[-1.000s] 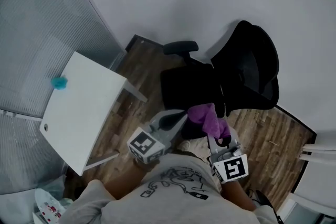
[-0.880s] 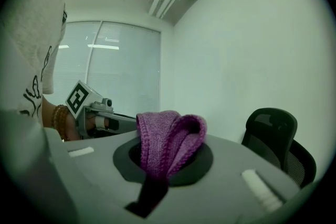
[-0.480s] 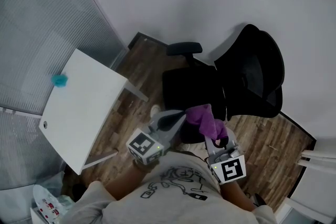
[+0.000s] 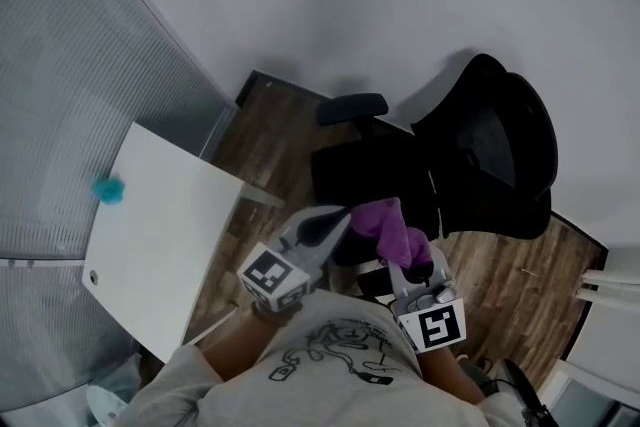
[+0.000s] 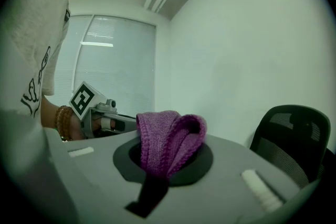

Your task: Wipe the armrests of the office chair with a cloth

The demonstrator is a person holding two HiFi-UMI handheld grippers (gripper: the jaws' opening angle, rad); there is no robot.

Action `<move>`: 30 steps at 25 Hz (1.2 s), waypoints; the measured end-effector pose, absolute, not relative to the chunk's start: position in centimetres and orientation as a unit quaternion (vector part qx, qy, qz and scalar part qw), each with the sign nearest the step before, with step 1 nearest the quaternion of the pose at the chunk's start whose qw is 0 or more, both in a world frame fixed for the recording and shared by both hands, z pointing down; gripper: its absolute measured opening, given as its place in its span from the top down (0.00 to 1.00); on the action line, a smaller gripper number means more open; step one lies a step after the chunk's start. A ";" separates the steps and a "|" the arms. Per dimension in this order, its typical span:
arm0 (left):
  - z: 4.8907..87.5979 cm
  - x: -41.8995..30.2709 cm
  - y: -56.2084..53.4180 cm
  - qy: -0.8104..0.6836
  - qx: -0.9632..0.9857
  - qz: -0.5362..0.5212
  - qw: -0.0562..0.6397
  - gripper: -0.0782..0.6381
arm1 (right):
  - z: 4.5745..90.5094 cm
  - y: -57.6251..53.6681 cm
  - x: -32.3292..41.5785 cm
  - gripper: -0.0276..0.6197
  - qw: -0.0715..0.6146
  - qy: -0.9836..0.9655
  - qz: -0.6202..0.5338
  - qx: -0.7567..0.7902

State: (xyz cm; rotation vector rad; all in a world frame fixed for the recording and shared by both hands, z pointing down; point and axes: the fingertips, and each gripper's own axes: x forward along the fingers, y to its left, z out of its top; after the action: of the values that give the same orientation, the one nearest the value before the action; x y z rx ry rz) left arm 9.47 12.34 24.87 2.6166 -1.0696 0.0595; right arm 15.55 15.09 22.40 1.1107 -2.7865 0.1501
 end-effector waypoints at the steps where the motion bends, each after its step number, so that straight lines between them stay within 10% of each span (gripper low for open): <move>1: 25.0 8.7 11.4 -0.369 0.916 0.023 0.156 0.89 | 22.7 14.2 14.8 0.92 0.074 -0.924 0.054 0.372; 30: 36.6 -7.8 -12.1 -0.286 0.935 0.057 0.202 0.89 | 31.8 -9.7 -2.1 0.92 0.101 -0.871 0.084 0.473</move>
State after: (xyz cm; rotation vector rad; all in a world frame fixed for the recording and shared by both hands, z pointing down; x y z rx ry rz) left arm -7.81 -12.07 36.63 2.6102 -0.7993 0.1594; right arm -2.08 -9.67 31.76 1.3988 -2.5737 0.2494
